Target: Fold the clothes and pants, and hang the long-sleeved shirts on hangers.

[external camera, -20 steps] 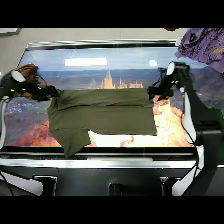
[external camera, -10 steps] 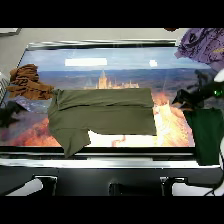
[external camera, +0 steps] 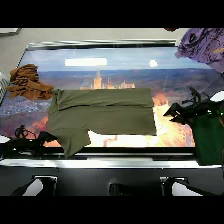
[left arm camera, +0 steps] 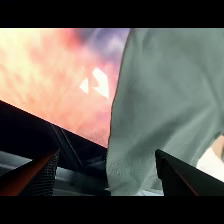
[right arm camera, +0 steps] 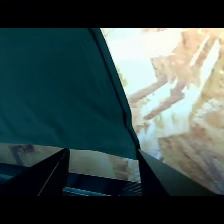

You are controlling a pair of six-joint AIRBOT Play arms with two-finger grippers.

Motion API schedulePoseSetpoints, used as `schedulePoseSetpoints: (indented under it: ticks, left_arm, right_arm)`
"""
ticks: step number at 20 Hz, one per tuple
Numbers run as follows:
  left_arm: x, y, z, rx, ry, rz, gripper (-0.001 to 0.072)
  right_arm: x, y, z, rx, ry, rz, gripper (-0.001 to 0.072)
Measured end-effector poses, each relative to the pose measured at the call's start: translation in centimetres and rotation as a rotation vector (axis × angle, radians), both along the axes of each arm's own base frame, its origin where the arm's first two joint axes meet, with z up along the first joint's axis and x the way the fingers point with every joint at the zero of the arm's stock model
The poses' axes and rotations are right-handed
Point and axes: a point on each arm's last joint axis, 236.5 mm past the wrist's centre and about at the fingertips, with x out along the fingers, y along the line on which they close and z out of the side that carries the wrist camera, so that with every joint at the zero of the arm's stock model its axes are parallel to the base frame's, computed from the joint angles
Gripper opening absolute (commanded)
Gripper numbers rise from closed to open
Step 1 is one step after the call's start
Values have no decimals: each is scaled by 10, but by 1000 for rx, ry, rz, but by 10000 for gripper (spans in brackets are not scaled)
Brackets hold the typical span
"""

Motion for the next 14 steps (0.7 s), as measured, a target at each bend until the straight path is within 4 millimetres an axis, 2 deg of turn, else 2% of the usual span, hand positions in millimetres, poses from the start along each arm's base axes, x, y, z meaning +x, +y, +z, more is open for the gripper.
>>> schedulePoseSetpoints:
  ticks: [6,7,9,14]
  left_arm:
    - [9,-34,-9,-53,-32,-15,697]
    - [10,-37,-11,-55,-31,-17,526]
    - [8,-35,-21,-14,-27,-42,8]
    - [16,-31,-24,18,-51,-37,17]
  right_arm:
    - [1,10,5,52,-9,-10,484]
    - [1,12,6,58,-8,-10,483]
    - [-1,14,7,69,-4,-7,482]
    - [-10,19,12,99,21,13,482]
